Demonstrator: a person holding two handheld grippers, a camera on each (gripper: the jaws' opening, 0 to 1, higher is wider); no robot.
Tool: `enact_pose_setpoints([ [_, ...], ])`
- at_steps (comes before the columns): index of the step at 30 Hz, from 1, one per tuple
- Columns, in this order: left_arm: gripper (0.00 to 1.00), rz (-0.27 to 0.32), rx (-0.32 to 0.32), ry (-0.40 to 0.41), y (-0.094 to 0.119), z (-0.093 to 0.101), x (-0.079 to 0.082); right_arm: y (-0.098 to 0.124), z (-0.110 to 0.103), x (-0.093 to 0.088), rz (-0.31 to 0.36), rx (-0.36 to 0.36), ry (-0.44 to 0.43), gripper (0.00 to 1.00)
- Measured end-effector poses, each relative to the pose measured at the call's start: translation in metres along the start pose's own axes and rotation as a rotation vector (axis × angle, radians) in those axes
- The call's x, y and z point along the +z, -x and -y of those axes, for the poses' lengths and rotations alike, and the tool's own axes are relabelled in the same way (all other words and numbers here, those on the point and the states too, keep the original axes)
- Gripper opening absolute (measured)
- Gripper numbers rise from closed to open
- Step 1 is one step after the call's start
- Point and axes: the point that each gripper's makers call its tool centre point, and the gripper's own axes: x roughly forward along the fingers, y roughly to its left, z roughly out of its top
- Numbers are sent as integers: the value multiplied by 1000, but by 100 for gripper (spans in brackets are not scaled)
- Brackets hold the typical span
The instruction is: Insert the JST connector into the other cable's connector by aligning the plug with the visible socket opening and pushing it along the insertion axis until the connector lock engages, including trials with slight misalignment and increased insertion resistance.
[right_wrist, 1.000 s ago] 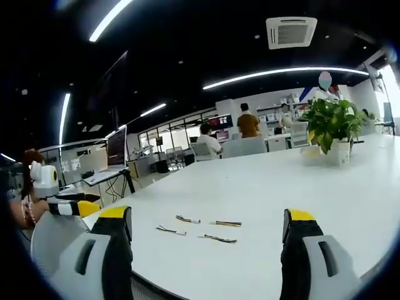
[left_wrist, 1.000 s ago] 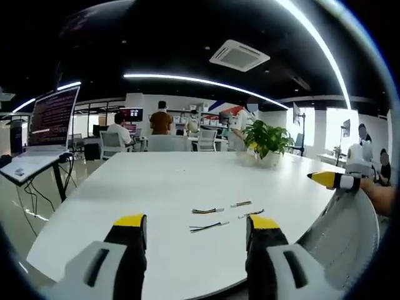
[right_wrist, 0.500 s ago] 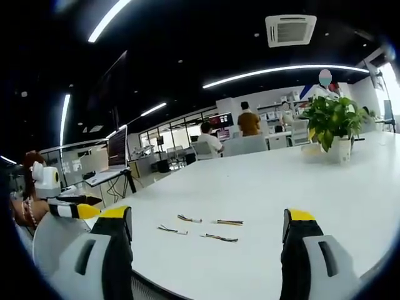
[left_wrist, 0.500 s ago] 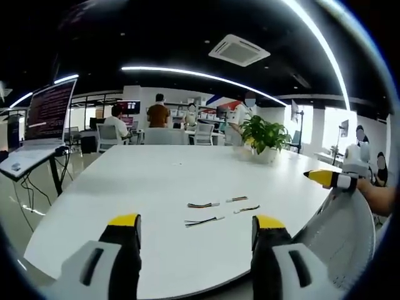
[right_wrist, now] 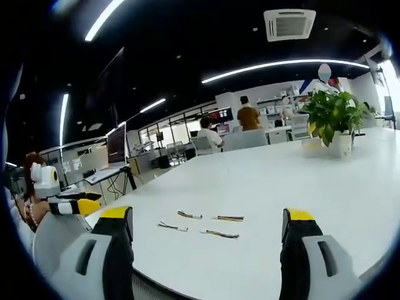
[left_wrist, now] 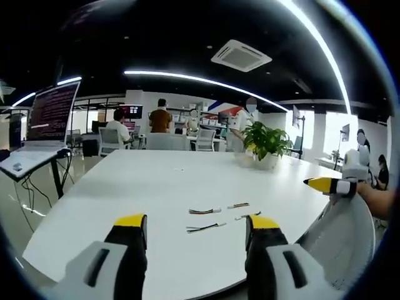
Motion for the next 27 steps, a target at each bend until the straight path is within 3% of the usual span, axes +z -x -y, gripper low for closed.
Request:
enact_pose_setpoints([
  [1, 60, -1, -1, 2, 0, 0, 0, 0, 0, -1, -7, 0, 0, 98],
  [4, 60, -13, -9, 5, -1, 2, -2, -2, 3, -18, -115, -12, 3, 95],
  [10, 57, 18, 2, 4, 0, 0, 2, -1, 3, -15, -98, -12, 1, 92],
  [13, 54, 70, -17, -2, 2, 2, 10, -1, 3, -15, -97, -4, -10, 91],
  [16, 55, 39, -58, 6, 3, 8, 6, -1, 13, -15, -107, -21, -39, 87],
  [17, 56, -10, -80, 7, 2, 11, -1, -2, 16, -15, -115, -20, -39, 85],
  [19, 60, -30, -132, 24, 2, 17, 2, -3, 19, -21, -168, -9, -21, 83],
  [23, 71, -1, -151, -11, 2, 4, 21, -8, 28, -8, -147, -16, 17, 89],
  [24, 74, -13, -176, -24, 1, 2, 26, -9, 31, -6, -170, -19, 33, 88],
  [27, 84, -31, -169, -20, -7, -11, 38, -17, 38, 10, -185, -15, 168, 81],
])
